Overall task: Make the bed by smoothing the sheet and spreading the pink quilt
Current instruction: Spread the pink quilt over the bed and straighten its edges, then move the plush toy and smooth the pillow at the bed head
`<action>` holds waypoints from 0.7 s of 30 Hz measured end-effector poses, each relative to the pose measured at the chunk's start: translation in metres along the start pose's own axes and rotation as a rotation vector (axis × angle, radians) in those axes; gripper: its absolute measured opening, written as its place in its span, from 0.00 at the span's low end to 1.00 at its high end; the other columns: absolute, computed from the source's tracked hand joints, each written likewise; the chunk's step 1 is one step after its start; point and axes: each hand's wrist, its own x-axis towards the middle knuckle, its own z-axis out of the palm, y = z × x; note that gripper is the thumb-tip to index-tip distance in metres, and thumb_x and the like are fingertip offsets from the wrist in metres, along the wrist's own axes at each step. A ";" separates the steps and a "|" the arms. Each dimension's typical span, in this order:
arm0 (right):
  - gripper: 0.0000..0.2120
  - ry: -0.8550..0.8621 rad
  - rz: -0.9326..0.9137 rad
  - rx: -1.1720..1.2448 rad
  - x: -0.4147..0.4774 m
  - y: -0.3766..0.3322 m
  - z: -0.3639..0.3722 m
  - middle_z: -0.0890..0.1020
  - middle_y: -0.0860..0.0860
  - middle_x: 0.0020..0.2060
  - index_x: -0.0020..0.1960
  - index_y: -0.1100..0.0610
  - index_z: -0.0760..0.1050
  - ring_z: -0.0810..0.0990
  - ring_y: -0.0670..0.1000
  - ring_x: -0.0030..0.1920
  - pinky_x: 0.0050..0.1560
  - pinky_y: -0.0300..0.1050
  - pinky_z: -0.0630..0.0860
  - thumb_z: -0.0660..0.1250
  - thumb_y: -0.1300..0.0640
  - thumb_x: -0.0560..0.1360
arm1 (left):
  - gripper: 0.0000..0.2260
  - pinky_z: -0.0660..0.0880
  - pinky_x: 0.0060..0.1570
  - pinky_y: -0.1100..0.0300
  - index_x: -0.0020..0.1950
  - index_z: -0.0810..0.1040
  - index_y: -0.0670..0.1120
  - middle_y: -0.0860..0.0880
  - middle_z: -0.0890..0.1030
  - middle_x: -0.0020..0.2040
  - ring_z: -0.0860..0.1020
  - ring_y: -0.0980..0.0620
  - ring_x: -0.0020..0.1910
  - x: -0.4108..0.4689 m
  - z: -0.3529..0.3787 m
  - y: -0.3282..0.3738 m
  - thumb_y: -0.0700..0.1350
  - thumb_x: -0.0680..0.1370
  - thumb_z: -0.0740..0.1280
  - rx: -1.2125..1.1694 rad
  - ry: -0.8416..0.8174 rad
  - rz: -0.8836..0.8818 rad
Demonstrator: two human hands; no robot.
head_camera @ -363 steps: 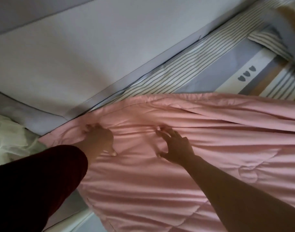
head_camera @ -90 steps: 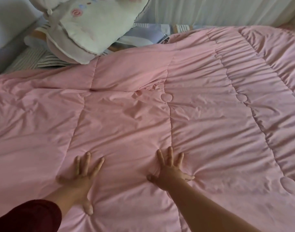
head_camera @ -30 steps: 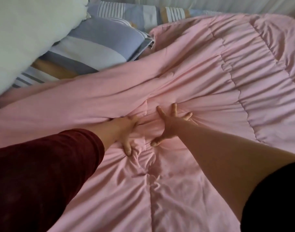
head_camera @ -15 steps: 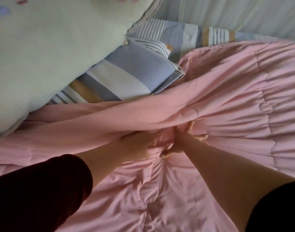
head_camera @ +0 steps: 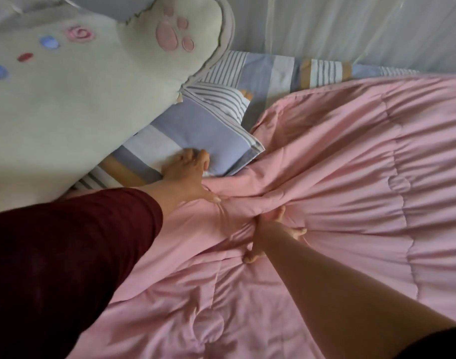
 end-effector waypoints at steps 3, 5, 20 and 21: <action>0.63 -0.063 0.044 -0.003 -0.017 -0.006 -0.004 0.20 0.61 0.68 0.75 0.42 0.30 0.39 0.76 0.72 0.63 0.80 0.54 0.77 0.38 0.62 | 0.34 0.70 0.58 0.51 0.50 0.59 0.52 0.50 0.64 0.54 0.67 0.49 0.55 0.001 -0.002 -0.009 0.66 0.59 0.75 -0.036 -0.045 0.073; 0.63 -0.020 0.038 0.025 -0.009 -0.004 0.001 0.21 0.61 0.68 0.76 0.42 0.31 0.38 0.74 0.73 0.64 0.79 0.54 0.77 0.38 0.63 | 0.33 0.70 0.58 0.51 0.50 0.59 0.52 0.50 0.64 0.54 0.66 0.50 0.52 0.001 -0.003 -0.011 0.65 0.60 0.75 -0.037 -0.047 0.084; 0.19 0.327 -0.023 0.226 -0.058 -0.021 0.012 0.75 0.58 0.65 0.68 0.56 0.73 0.74 0.59 0.65 0.61 0.46 0.71 0.60 0.52 0.79 | 0.26 0.66 0.65 0.54 0.64 0.65 0.48 0.44 0.65 0.63 0.70 0.44 0.63 -0.015 -0.035 -0.020 0.58 0.73 0.69 -0.157 -0.258 0.186; 0.16 0.458 0.022 0.278 -0.072 -0.034 -0.002 0.78 0.59 0.61 0.64 0.58 0.76 0.76 0.59 0.62 0.57 0.45 0.73 0.59 0.55 0.79 | 0.24 0.67 0.65 0.54 0.67 0.65 0.48 0.44 0.65 0.65 0.71 0.44 0.63 -0.019 -0.049 -0.024 0.54 0.75 0.68 -0.181 -0.255 0.204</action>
